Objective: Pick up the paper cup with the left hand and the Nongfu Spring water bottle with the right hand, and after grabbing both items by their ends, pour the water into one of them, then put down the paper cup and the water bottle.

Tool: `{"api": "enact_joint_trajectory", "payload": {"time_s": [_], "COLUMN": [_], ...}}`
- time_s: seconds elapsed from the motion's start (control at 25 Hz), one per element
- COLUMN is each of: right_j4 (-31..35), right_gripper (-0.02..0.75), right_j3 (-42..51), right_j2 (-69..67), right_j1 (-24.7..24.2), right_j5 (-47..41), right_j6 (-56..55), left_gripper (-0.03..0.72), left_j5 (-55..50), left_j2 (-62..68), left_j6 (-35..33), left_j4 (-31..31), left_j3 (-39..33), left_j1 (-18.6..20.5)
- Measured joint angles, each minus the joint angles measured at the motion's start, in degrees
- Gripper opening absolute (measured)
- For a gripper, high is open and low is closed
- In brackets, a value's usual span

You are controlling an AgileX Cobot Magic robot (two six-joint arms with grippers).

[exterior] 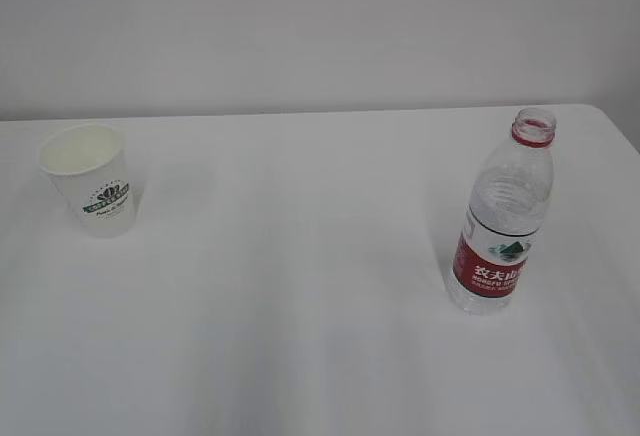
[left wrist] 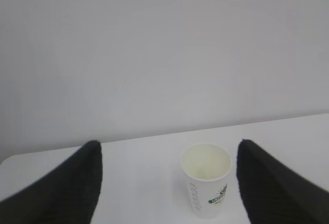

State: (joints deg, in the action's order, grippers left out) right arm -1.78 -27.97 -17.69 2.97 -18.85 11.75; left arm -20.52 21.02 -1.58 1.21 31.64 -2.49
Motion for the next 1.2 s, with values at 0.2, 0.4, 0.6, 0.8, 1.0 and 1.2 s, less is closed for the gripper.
{"api": "enact_joint_trajectory", "payload": {"time_s": [0.2, 0.4, 0.6, 0.8, 1.0, 1.2], "right_j4": [0.0, 1.8, 2.6, 2.9, 2.9, 1.8], "right_gripper": [0.572, 0.572, 0.572, 0.572, 0.572, 0.572], "right_j3": [0.0, 0.0, 0.0, 0.0, 0.0, 0.0], "right_j2": [-3.2, -6.4, -9.6, -11.9, -13.8, -16.8], "right_j1": [0.0, 0.0, 0.0, 0.0, 1.0, 6.5], "right_j5": [3.1, 6.3, 8.2, 10.5, 12.0, 13.4], "right_j6": [0.1, 0.1, 0.1, 0.1, 0.1, 0.1], "left_gripper": [0.587, 0.587, 0.587, 0.587, 0.587, 0.587], "left_j5": [4.6, 8.2, 11.4, 12.8, 13.6, 14.4], "left_j2": [5.2, 8.3, 10.0, 11.5, 13.7, 14.9], "left_j6": [0.0, -0.1, 0.0, 0.0, 0.0, 0.0], "left_j4": [0.1, 0.1, 0.1, 0.0, -0.1, -0.1], "left_j3": [0.0, 0.0, 0.0, 0.0, 0.0, 0.0], "left_j1": [0.0, 0.0, 0.0, 0.0, 0.0, 0.0]}}
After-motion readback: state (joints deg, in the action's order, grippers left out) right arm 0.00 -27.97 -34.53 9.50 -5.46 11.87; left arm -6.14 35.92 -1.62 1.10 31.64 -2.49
